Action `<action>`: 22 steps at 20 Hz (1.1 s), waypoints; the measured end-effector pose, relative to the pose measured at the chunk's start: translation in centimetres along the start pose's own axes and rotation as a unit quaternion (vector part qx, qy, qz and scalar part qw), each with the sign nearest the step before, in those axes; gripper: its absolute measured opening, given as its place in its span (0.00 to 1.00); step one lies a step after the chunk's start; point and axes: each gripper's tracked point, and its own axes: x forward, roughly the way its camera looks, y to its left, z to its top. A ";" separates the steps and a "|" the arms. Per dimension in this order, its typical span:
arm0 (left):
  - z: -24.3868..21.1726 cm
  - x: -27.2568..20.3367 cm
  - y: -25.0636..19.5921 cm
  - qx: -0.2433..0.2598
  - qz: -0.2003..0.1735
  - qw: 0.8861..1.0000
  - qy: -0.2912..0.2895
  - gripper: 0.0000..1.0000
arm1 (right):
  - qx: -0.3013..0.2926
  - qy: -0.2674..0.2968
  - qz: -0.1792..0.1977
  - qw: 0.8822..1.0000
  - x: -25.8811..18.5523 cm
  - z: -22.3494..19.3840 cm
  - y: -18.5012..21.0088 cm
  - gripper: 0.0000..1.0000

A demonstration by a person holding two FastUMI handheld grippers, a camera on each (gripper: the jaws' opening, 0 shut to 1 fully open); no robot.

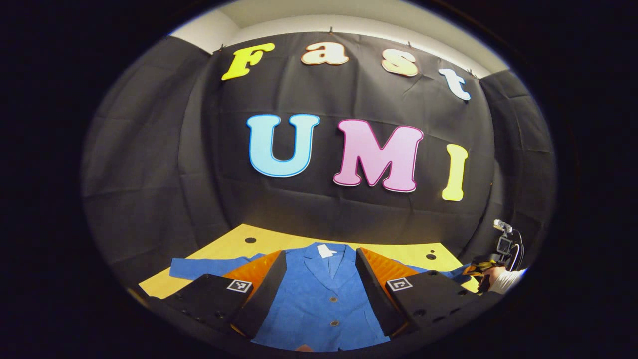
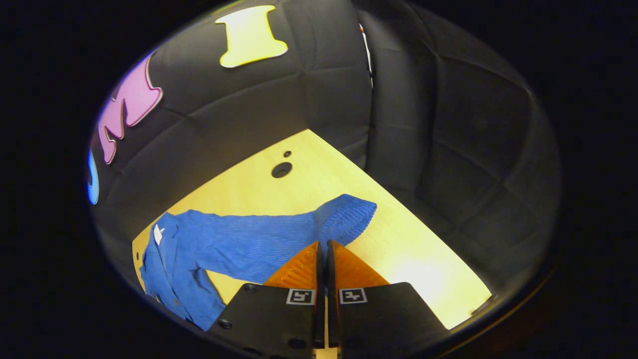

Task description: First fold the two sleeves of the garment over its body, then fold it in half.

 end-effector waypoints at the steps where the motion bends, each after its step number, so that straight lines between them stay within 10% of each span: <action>1: 0.0 -0.1 1.2 -0.003 -0.001 1.000 -0.001 0.81 | -0.001 -0.014 0.008 1.000 -1.4 0.6 1.7 0.04; 11: 1.2 -1.3 15.3 0.035 0.020 0.999 -0.031 0.81 | -0.102 -0.080 0.113 0.985 -12.3 -0.8 26.1 0.03; 17: -1.1 -4.0 24.2 0.029 0.076 0.997 -0.010 0.81 | -0.195 -0.032 0.196 0.961 -12.4 -10.6 44.0 0.03; 22: -3.3 -7.4 31.2 0.056 0.135 0.989 0.017 0.81 | -0.158 0.072 0.253 0.952 -11.2 -20.8 53.1 0.03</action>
